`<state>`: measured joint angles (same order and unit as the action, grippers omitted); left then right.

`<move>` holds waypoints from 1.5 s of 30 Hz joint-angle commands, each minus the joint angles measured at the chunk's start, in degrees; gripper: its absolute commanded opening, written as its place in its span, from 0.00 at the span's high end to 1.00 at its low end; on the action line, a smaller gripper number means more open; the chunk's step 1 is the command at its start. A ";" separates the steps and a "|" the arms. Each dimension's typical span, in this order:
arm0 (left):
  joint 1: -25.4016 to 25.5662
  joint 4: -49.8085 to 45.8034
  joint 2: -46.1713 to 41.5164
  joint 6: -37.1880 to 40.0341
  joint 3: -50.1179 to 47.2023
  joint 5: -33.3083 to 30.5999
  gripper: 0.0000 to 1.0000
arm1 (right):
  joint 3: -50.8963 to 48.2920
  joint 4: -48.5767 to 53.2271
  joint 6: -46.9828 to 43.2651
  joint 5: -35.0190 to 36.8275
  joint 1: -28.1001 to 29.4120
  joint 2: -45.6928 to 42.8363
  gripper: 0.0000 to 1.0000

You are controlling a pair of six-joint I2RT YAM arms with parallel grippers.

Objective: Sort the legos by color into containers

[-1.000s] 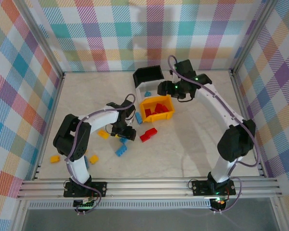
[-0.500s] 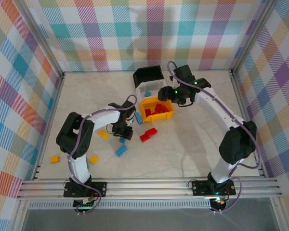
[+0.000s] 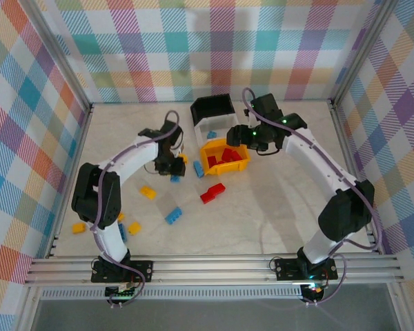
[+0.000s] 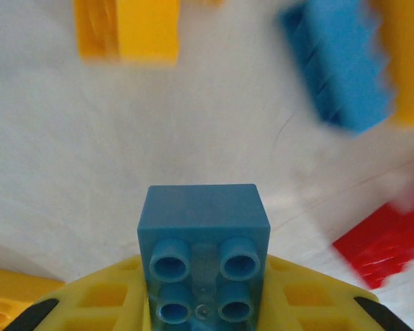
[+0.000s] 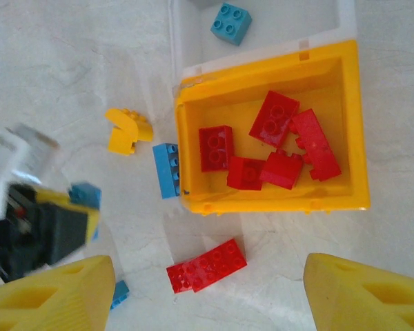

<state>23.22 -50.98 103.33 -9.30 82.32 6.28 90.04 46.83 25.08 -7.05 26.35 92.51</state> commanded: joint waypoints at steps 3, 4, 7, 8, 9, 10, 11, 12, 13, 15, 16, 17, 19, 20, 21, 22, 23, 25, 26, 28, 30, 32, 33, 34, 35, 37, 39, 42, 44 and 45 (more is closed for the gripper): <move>-0.66 -1.67 4.91 -4.24 17.27 5.77 0.70 | -4.51 2.36 1.50 -2.16 0.29 -4.12 0.27; -0.65 -1.46 7.18 -4.98 20.64 6.74 0.70 | -5.03 2.30 1.85 -2.45 0.35 -4.46 0.27; -0.49 -1.14 15.20 -7.84 31.62 9.10 0.70 | -5.88 2.22 2.58 -2.70 0.28 -5.46 0.27; -0.38 -1.06 17.99 -8.75 35.18 9.48 0.70 | -5.93 2.34 2.68 -2.78 0.26 -5.57 0.27; -0.21 -0.86 20.65 -9.57 38.74 9.89 0.70 | -5.77 2.54 2.69 -2.87 0.28 -5.66 0.27; -0.03 -0.81 22.90 -10.22 41.70 10.25 0.70 | -5.65 2.71 2.69 -2.97 0.29 -5.70 0.27; 0.18 -0.85 25.42 -11.01 44.93 10.62 0.70 | -5.51 2.95 2.61 -2.81 0.33 -5.83 0.27; 0.33 -1.08 28.06 -11.74 47.81 10.92 0.70 | -5.49 3.13 2.56 -2.63 0.30 -5.92 0.27; 0.57 -1.20 29.94 -12.20 50.37 11.11 0.70 | -5.38 3.17 2.52 -2.45 0.33 -5.98 0.27; 0.89 -1.29 33.76 -13.40 55.05 11.44 0.70 | -5.37 3.32 2.34 -2.10 0.33 -6.03 0.27; 1.07 -1.14 35.37 -13.89 56.77 11.71 0.70 | -5.29 3.44 2.19 -2.09 0.32 -6.03 0.27; 1.18 -1.14 36.83 -14.30 58.43 11.84 0.69 | -5.28 3.61 2.01 -2.01 0.25 -5.94 0.27; 1.37 -0.84 38.90 -14.89 60.60 12.40 0.67 | -5.26 3.78 1.73 -2.09 0.28 -5.85 0.27; 1.46 -0.76 39.66 -15.02 61.44 12.60 0.63 | -5.27 3.95 1.41 -2.18 0.28 -5.70 0.27; 1.55 -0.74 40.05 -15.10 62.00 12.61 0.59 | -5.40 3.97 1.25 -2.17 0.28 -5.60 0.26; 1.55 -0.70 40.23 -15.12 62.15 12.57 0.55 | -5.32 3.98 1.05 -2.25 0.30 -5.46 0.27; 1.51 -0.78 40.27 -15.07 62.17 12.48 0.53 | -5.31 3.99 0.77 -2.40 0.33 -5.22 0.26; 1.55 -1.45 39.77 -14.58 62.14 12.35 0.49 | -5.24 3.78 0.58 -3.00 0.28 -4.51 0.26; 1.50 -1.93 39.44 -14.34 62.17 12.37 0.47 | -5.15 3.62 0.50 -3.42 0.30 -4.07 0.26; 1.64 -3.31 38.31 -13.54 61.87 12.27 0.44 | -4.74 3.32 0.41 -4.42 0.33 -3.00 0.26; 1.95 -5.28 35.99 -11.79 60.90 11.15 0.43 | -4.31 2.93 0.41 -4.97 0.61 -2.04 0.26; 2.47 -6.93 32.20 -9.30 57.74 9.39 0.42 | -3.99 2.48 0.49 -5.34 1.13 -1.18 0.26; 2.80 -7.66 29.42 -7.80 54.80 8.01 0.42 | -3.79 2.25 0.50 -5.55 1.41 -0.73 0.26; 3.11 -8.14 26.17 -6.44 50.87 6.42 0.41 | -3.35 2.14 0.50 -5.69 1.91 -0.16 0.26; 3.32 -8.10 22.83 -5.30 45.55 5.15 0.41 | -3.01 2.20 0.47 -5.70 2.31 0.38 0.26; 4.02 -7.11 13.92 -2.73 33.20 2.40 0.41 | -2.29 2.12 0.76 -5.83 3.17 1.48 0.25; 4.32 -6.68 5.62 -0.92 21.64 0.73 0.40 | -2.04 1.22 1.61 -6.54 3.74 2.29 0.25; 4.61 -7.38 -5.81 0.60 6.58 -0.70 0.40 | -2.54 -1.06 3.53 -7.78 4.19 2.84 0.25; 5.40 -7.65 -12.33 1.16 -1.52 -1.86 0.39 | -3.06 -2.37 4.69 -8.31 4.37 2.87 0.26; 6.04 -7.73 -15.22 1.49 -5.20 -2.22 0.39 | -3.34 -3.03 5.22 -8.42 4.40 2.85 0.26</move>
<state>28.32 -56.58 92.25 -10.87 84.99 7.22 85.89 46.59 27.94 -13.43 30.55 95.22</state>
